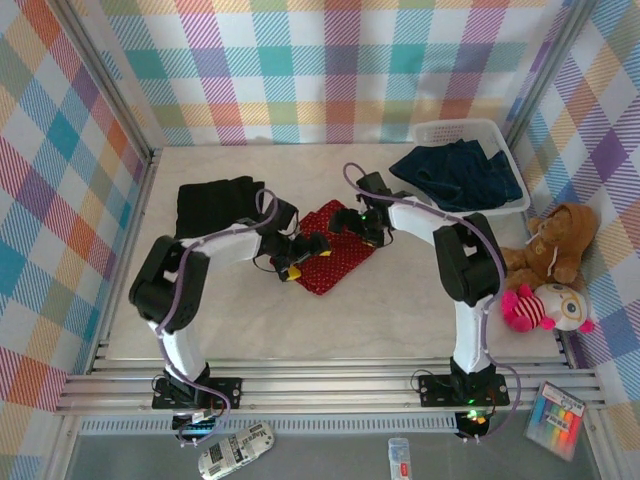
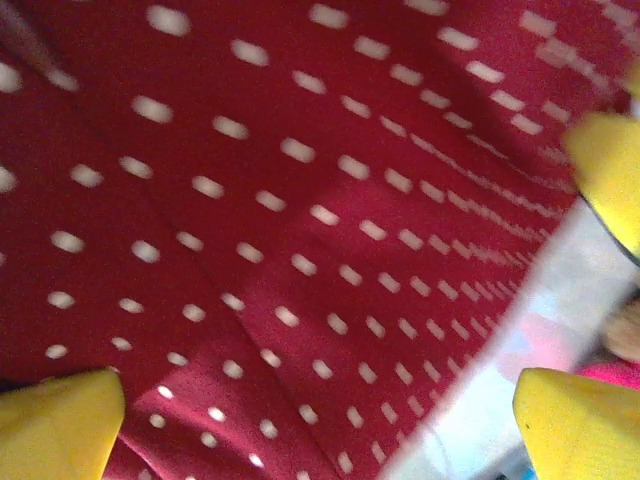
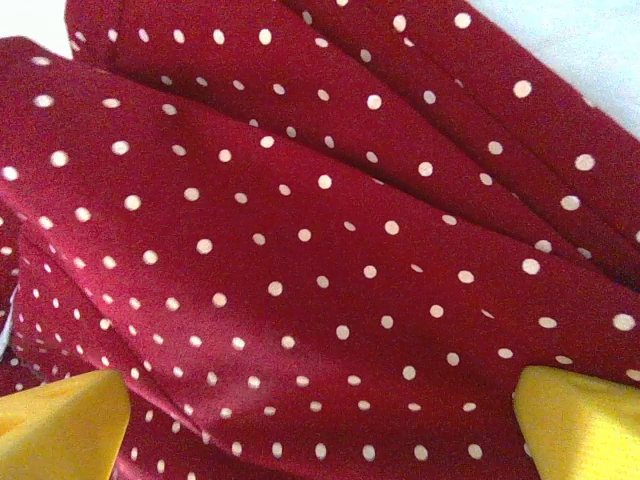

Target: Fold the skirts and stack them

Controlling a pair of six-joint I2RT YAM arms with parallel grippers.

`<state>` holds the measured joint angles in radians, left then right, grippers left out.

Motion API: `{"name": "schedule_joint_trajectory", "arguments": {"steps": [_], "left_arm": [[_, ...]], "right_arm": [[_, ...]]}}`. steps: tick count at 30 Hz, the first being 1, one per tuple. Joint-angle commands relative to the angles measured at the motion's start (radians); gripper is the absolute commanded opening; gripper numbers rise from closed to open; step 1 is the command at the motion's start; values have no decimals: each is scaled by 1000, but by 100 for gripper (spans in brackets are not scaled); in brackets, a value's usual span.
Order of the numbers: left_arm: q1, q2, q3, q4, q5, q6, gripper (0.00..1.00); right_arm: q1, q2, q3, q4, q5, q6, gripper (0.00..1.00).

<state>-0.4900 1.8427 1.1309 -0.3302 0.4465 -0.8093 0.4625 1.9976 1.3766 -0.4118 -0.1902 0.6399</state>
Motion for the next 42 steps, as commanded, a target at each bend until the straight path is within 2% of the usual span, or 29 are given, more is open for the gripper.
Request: {"name": "schedule_joint_trajectory", "arguments": {"steps": [1,3,5,9,11,13,16,19,22,24,27,30,31,35,42], "left_arm": [[28,81,106,-99,-75,124,100],[51,115,167,-118,-45,186,100],[67,130,237,-140,4,266,100],[69,91,329,-239,6,415,100],[74,28,286,-242,-37,435,100],[87,-35,220,-243,-80,411,100],[97,-115,135,-223,-35,355,100],[90,-166,67,-84,113,232,100],[58,-131,55,41,197,124,100],[35,-75,78,42,208,106,100],[21,-9,87,-33,124,78,100],[25,28,50,-154,-88,50,100],[30,42,18,-147,-118,36,100],[41,63,-60,-32,-33,4,100],[30,-51,18,-49,-21,107,100]], "right_arm": [[-3,-82,-204,34,-98,234,99],[25,-172,-347,185,-130,412,99],[75,-265,-447,312,-96,560,99],[116,-383,-481,331,42,664,99],[113,-429,-475,274,153,622,99],[92,-443,-452,238,190,521,99],[44,-399,-389,204,105,382,99],[4,-328,-325,232,-28,287,99],[1,-261,-265,236,-85,239,99],[-1,-222,-247,235,-100,235,99],[-8,-175,-237,185,-60,257,99],[-23,-164,-251,111,16,277,99],[-32,-167,-265,114,20,274,99],[-59,-198,-290,187,-75,181,99],[-61,-193,-110,33,-120,-202,99]]}}
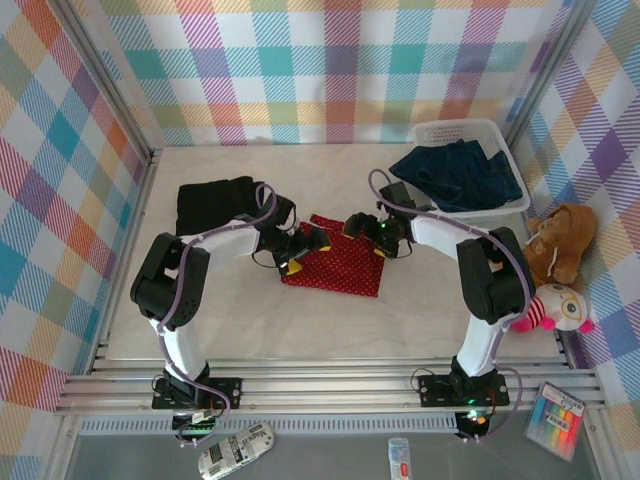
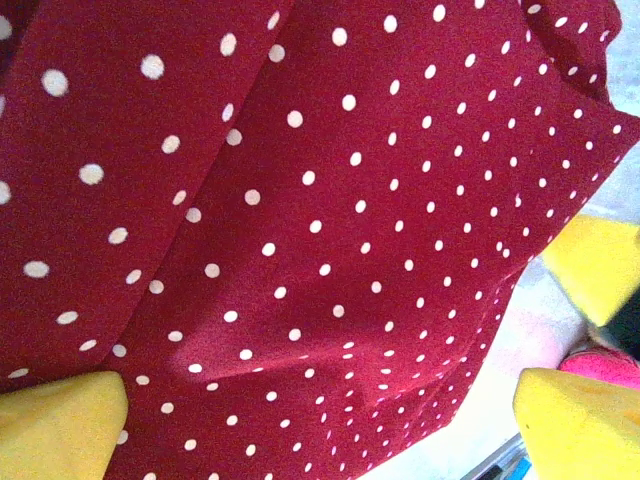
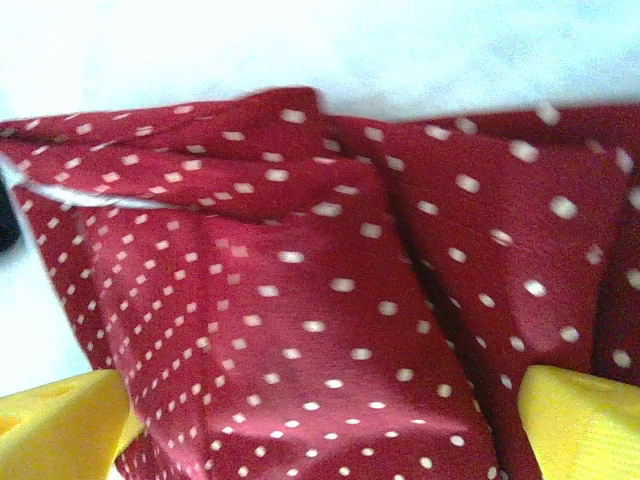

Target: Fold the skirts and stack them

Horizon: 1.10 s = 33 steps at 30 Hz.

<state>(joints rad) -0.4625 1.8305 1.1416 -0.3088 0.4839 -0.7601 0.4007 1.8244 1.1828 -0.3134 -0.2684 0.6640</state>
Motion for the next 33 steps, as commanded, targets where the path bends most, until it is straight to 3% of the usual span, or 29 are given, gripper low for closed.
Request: {"name": "schedule_joint_trajectory", "arguments": {"steps": [1,9,14,19,24,33], "left_arm": [[3,-55,17,-82,-63,73,100],[5,-41,209,-385,-352,211,99],[4,46,328,-433,-489,359,89],[16,143,409,-371,-447,547,73],[48,229,498,-360,-330,621,61],[61,351,618,-382,-300,604,62]], "right_arm": [[2,-11,107,-80,-48,-277,98],[3,143,339,-208,-35,-596,88],[3,274,516,-318,-85,-751,65],[4,360,626,-386,-160,-915,50],[4,455,756,-476,-232,-1003,39],[28,587,913,-546,-285,-1003,37]]}}
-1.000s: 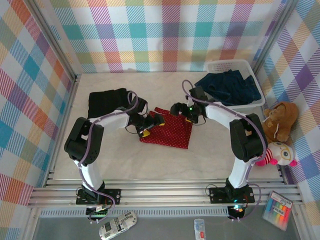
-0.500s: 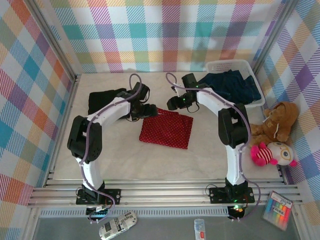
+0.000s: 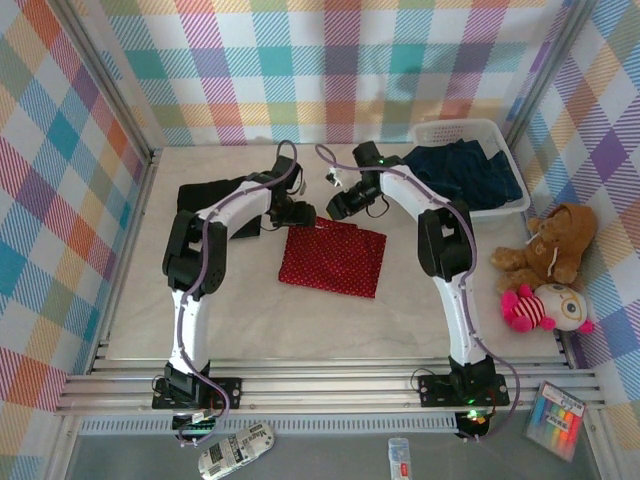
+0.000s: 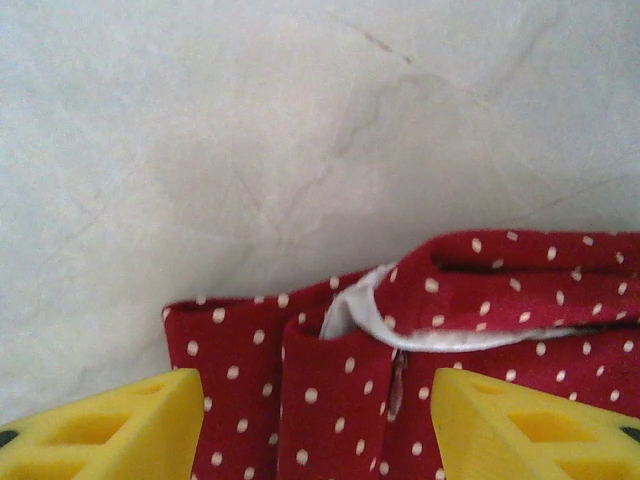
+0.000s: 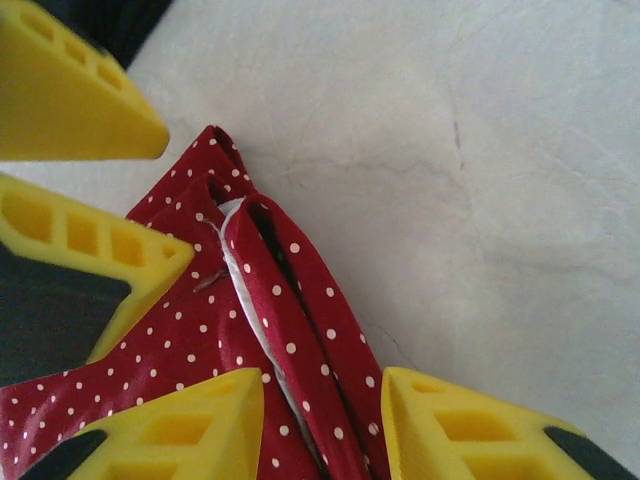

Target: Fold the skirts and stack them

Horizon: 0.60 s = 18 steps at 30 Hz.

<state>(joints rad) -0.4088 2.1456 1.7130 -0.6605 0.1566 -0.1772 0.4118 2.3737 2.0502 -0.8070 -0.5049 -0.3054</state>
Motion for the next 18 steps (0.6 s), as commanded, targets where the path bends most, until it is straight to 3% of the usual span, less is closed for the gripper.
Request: {"name": "schedule_joint_trajectory", "arguments": {"steps": [1,7,12,18], "left_arm": [[7,45,55,-31,32,19,62],[11,60,44,-28,45,18,56],[23,58,10,-12,71,15,39],[31,16,-40,26,99,7,5]], "right_arm": [[21,50,61,-58,-52,-31,36],[32,99,117,-68,-100,-21,31],[39,135,154,-79,-89,-15,23],[44,134,157,-91,-93,-38,6]]}}
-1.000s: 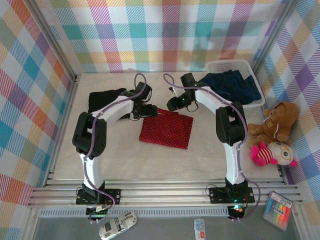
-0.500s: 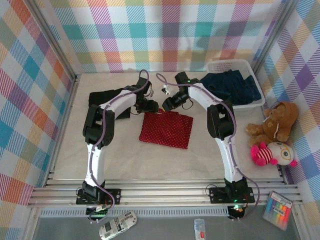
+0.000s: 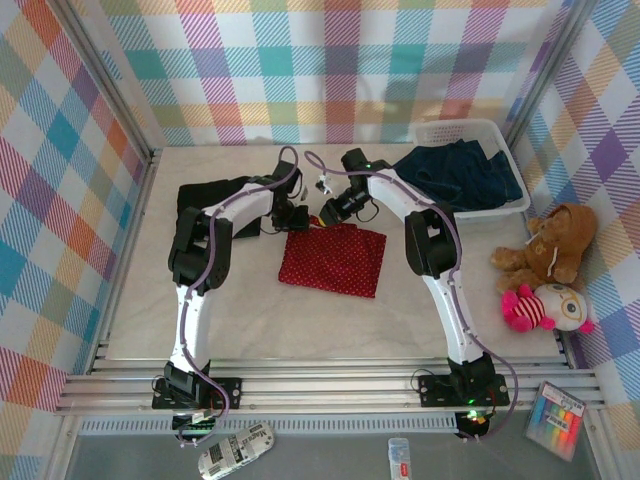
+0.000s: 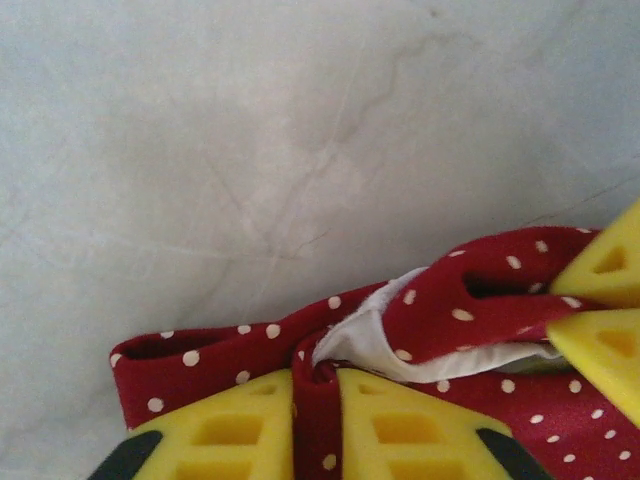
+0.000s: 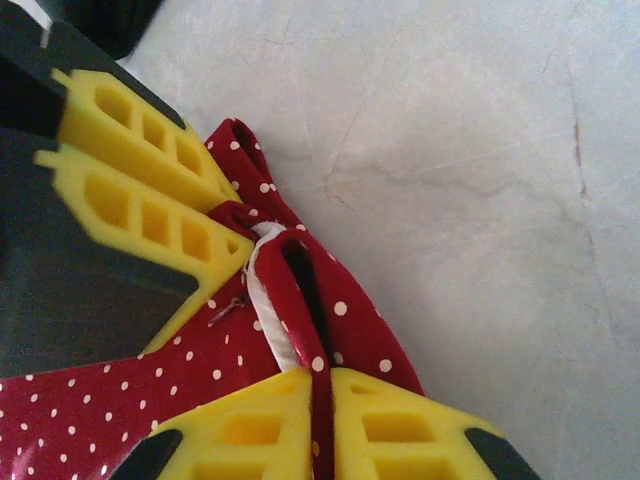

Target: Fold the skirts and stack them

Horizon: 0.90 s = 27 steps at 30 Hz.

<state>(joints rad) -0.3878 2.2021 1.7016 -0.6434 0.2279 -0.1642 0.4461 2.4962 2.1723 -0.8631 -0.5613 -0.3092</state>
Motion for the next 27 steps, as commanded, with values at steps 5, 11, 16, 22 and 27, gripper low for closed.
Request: {"name": "schedule_joint_trajectory", "arguments": {"steps": [5,11,16,22,27], "left_arm": [[21,-107,-75,49,73,-9,0],[66,-189,-179,193,217,-48,0],[78,-196,-218,260,313,-51,0],[76,-205,-246,297,392,-9,0],[78,-201,-248,263,356,21,0]], "right_arm": [[9,-11,35,-100,-74,-115,0],[9,-1,45,-198,-111,-182,0],[13,17,43,-219,-105,-182,0],[20,29,77,-143,-98,-56,0],[16,16,98,-18,-202,81,0]]}}
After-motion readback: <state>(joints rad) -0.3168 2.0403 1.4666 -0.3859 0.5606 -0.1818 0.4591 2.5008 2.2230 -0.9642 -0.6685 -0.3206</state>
